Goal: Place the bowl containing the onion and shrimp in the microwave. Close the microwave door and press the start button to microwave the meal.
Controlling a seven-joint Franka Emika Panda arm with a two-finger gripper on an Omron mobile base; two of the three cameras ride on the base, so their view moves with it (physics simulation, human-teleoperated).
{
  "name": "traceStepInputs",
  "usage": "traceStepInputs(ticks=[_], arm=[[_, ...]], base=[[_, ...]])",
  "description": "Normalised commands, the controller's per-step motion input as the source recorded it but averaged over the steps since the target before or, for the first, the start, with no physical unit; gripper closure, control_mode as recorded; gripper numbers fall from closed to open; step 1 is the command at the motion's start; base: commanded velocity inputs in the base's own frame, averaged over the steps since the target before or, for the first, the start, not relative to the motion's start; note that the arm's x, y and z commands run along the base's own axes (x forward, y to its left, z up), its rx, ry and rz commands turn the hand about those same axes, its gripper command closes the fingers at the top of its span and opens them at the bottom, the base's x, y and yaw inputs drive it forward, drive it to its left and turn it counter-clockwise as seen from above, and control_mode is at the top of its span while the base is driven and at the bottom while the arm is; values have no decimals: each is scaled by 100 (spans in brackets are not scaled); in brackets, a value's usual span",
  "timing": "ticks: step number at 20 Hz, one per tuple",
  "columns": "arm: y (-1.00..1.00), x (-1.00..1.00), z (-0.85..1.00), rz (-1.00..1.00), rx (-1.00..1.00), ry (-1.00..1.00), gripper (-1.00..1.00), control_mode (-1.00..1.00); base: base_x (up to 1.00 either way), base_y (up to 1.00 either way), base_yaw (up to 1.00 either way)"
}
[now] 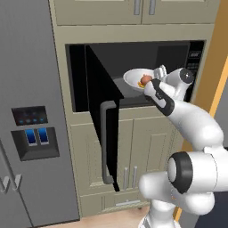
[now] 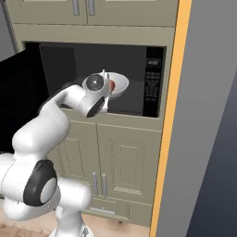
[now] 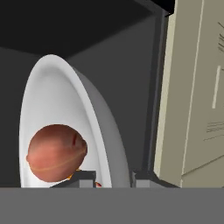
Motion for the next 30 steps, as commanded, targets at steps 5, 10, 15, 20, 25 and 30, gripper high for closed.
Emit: traceStepInputs(ticks=[5,10,15,20,25,30], arm=[[14,63,-31,5,0,0,100,-100],[20,58,-29,4,0,0,100,-100],[10,59,-10,0,0,0,100,-100],[11,56,-10,0,0,1,100,-100],[17,28,0,1,-2,1,-100,-100],[3,-12,5,5,-2,-1,-100,-100]], base=[[0,0,0],[0,0,0],[0,0,0],[0,0,0],[0,0,0],[0,0,0]])
